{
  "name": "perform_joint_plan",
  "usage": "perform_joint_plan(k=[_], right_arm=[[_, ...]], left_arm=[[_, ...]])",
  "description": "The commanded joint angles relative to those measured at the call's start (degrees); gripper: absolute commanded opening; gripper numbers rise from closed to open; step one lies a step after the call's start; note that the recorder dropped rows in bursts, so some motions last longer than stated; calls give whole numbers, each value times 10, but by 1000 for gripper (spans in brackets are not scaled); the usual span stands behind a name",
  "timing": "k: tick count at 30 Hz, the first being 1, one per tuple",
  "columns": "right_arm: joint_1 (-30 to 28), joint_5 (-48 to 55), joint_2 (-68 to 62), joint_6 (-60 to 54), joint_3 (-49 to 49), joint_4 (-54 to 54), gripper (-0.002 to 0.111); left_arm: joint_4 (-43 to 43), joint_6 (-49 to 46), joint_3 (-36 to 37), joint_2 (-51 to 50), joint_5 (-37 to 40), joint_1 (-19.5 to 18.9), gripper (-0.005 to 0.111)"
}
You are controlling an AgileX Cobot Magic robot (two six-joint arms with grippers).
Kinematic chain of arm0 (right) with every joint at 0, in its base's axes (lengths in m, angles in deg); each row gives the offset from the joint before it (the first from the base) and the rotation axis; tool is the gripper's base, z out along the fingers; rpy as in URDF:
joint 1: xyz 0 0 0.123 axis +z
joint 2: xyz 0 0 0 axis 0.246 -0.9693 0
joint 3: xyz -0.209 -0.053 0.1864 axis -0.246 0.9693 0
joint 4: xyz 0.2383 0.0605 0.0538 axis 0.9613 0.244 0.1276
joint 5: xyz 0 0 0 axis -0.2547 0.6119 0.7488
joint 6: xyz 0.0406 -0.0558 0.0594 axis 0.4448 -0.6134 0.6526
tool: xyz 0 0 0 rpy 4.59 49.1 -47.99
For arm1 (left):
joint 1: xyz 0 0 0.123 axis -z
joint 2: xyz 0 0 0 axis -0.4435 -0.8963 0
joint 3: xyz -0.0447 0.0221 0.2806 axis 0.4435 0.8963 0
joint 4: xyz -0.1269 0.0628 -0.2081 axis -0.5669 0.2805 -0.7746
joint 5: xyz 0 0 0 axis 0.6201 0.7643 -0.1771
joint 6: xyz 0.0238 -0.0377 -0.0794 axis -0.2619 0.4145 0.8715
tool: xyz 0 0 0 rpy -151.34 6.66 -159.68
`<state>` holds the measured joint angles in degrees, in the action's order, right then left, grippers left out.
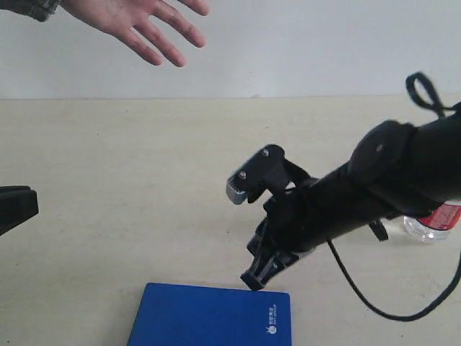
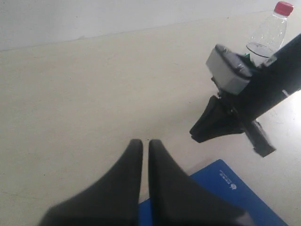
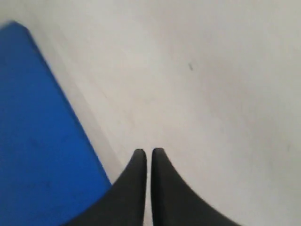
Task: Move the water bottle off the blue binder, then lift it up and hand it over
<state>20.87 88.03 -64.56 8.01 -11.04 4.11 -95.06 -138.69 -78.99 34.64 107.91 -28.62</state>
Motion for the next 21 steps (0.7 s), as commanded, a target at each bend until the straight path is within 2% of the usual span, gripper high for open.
perform_joint_plan(k=[1, 4, 6, 10, 16, 21], right_arm=[[38, 182, 48, -89, -31, 7, 0], [111, 284, -16, -81, -29, 11, 0], [153, 291, -60, -69, -29, 11, 0], [207, 218, -105, -44, -29, 11, 0], [207, 19, -111, 94, -29, -15, 0], [207, -73, -111, 149, -29, -13, 0]], left_arm=[[2, 0, -1, 4, 1, 2, 4], [2, 0, -1, 4, 1, 2, 4], [2, 0, -1, 4, 1, 2, 4], [2, 0, -1, 4, 1, 2, 4], [2, 0, -1, 4, 1, 2, 4], [2, 0, -1, 4, 1, 2, 4]])
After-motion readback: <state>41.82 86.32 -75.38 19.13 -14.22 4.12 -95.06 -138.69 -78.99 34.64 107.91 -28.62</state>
